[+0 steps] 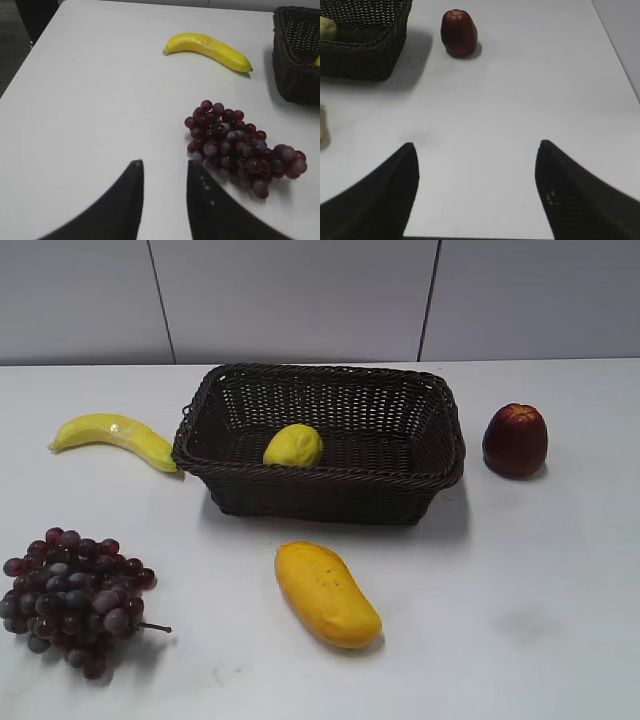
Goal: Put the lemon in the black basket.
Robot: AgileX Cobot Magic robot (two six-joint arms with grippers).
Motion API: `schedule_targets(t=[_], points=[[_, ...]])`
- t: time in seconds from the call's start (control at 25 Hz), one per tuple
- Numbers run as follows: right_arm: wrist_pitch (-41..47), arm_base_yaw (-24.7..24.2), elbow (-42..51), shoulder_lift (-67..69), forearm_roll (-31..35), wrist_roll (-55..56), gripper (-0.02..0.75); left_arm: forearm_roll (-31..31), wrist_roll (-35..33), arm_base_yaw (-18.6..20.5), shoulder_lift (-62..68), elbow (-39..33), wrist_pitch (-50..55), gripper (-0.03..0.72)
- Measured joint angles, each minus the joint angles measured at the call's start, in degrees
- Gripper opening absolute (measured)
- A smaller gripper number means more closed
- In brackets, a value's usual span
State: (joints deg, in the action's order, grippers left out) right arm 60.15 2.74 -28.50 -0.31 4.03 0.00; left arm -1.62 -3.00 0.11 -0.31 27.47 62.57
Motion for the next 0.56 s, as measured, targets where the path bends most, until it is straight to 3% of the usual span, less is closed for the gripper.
schedule_targets(t=[0.56], points=[[0.0,0.0,0.0,0.0,0.0,0.0,0.588,0.0,0.0,0.0,0.0,0.0,0.0,0.232]])
